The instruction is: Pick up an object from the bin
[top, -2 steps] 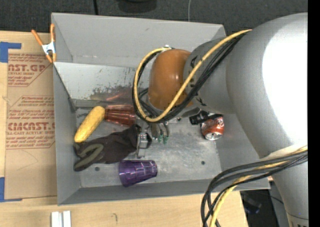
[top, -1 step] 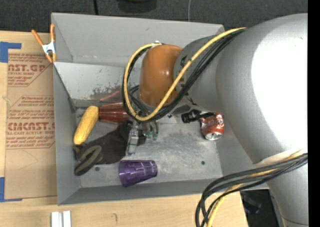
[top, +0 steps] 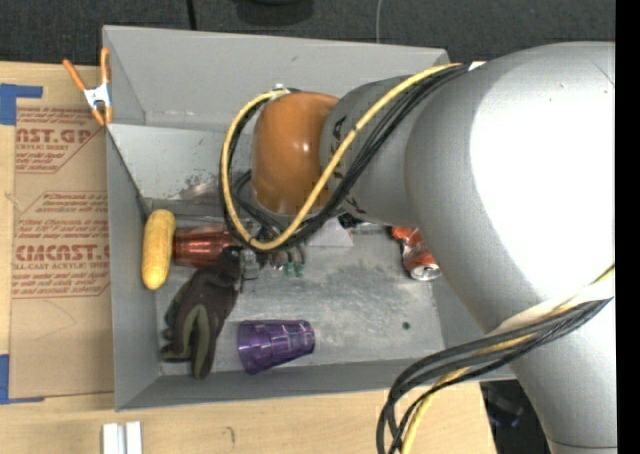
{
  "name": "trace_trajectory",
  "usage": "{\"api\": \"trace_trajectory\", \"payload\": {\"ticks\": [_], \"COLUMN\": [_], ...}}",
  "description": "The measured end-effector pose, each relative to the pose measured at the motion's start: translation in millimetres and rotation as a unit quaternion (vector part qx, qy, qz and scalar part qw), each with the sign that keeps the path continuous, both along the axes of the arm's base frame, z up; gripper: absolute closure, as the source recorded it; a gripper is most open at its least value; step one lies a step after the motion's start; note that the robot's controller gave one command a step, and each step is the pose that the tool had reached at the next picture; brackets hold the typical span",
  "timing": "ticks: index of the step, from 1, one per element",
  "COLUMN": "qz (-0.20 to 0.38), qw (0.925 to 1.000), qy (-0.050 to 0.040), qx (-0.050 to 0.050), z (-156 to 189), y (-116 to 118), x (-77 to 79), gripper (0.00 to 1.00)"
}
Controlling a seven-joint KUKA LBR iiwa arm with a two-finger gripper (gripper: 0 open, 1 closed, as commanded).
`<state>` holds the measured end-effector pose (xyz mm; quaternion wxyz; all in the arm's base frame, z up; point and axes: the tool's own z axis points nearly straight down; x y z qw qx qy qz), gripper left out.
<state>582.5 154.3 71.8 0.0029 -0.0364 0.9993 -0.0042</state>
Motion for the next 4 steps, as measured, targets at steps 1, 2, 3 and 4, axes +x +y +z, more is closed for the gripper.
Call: {"api": "trace_trajectory", "payload": {"ticks": [1,2,3,4], "qz": [0.000,-0.002,0.085,0.159], "qw": [1.0000,1.0000,0.9963,0.9873], "qy": [0.0000,0.0055,0.0042,0.0004], "qx": [0.000,0.003,0.004,0.004], "z": [0.0,48.8,115.9,282.6], "y": [0.0,1.4,-29.2,0.0], "x": [0.0,-13.8,-12.4,9.2], "gripper": [1.00,1.00,1.00,1.00]}}
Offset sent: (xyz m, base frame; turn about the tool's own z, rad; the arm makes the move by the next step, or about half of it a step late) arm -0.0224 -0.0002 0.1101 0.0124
